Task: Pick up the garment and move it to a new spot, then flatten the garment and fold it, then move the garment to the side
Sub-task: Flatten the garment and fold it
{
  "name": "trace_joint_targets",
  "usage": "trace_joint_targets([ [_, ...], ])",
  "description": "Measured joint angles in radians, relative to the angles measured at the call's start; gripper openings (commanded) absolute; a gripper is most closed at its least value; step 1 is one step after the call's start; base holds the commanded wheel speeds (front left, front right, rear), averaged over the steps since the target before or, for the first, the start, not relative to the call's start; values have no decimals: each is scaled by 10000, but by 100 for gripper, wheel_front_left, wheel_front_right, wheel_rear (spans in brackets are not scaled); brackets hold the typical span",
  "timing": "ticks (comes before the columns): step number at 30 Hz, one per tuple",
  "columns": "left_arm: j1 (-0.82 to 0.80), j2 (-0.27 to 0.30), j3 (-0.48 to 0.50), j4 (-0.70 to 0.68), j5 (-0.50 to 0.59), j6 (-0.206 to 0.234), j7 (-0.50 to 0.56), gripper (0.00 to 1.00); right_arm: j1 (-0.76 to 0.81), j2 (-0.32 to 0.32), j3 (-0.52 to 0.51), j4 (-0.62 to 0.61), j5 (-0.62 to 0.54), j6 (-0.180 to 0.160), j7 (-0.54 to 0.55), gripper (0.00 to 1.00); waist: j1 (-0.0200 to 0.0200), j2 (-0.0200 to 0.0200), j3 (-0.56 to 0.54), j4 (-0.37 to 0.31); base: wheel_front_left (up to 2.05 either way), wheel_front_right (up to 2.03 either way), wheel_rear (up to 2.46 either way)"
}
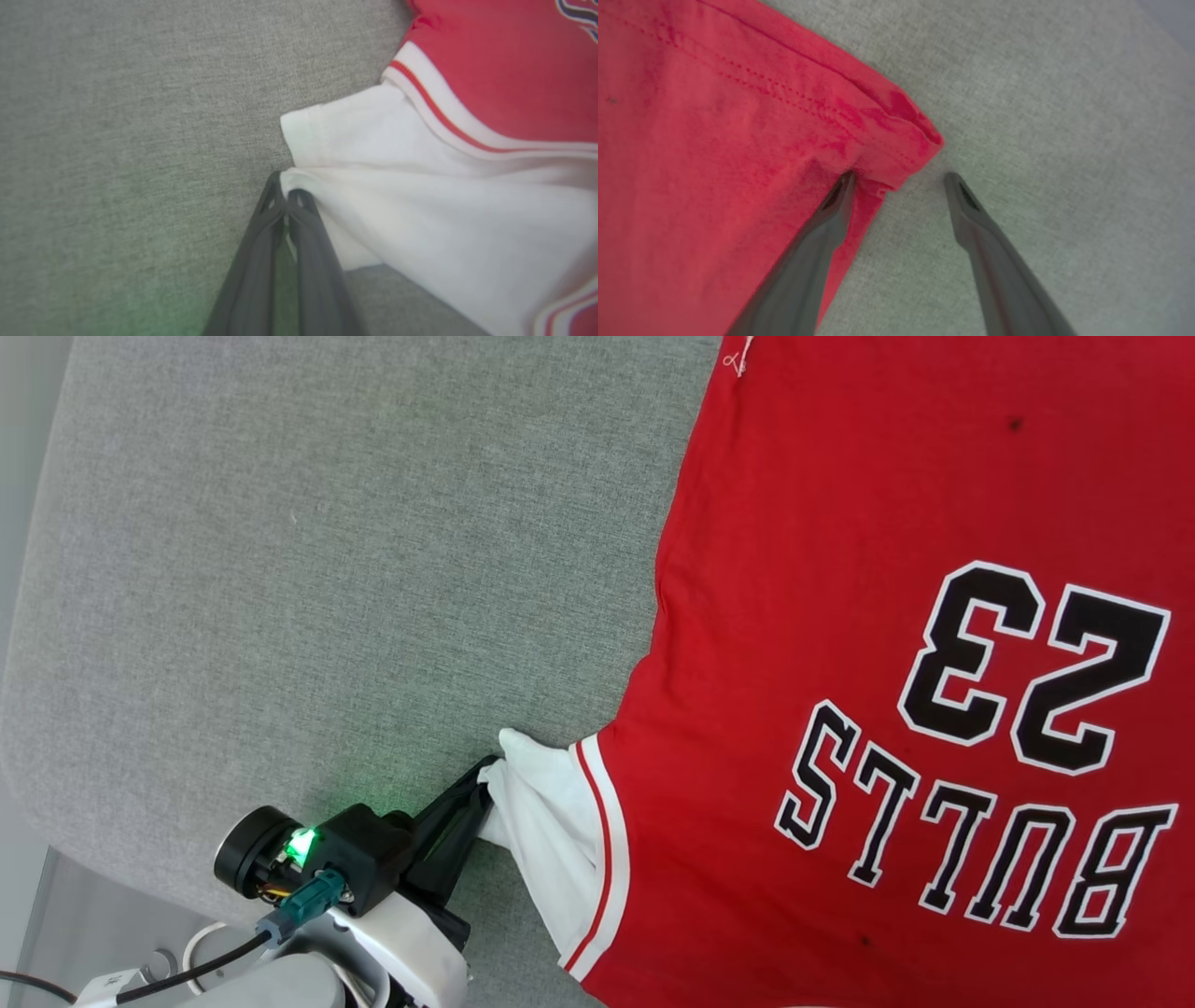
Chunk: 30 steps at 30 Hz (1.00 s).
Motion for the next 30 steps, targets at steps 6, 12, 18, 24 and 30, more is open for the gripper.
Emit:
trace_joint_targets([
  [6, -44, -109, 6, 35, 59, -10, -73, 0, 369, -148, -58, -203, 61, -2, -232, 0, -4, 0, 202, 92, 0, 0, 0],
  [12, -25, -188, -2, 268, 23, -21, -73, 0, 684, -213, 157, -305, 119, 0, -679, 0, -2, 0, -151, 46, 0, 0, 0],
  [18, 307, -102, 46, 535, -242, 48, -10, 0, 865, -148, 667, -431, 255, 0, -1135, 0, 0, 0, -1014, -213, 0, 0, 0],
  [24, 895, 299, 42, 635, -518, 270, 38, 0, 1153, -384, 1256, -1009, 915, 0, -1593, 0, 0, 0, -2029, -700, 0, 0, 0],
  [30, 1441, 717, 71, 487, -842, 493, 67, 0, 2283, -1421, 1726, -1954, 1789, 0, -2042, 0, 0, 0, -2991, -1322, 0, 0, 0],
])
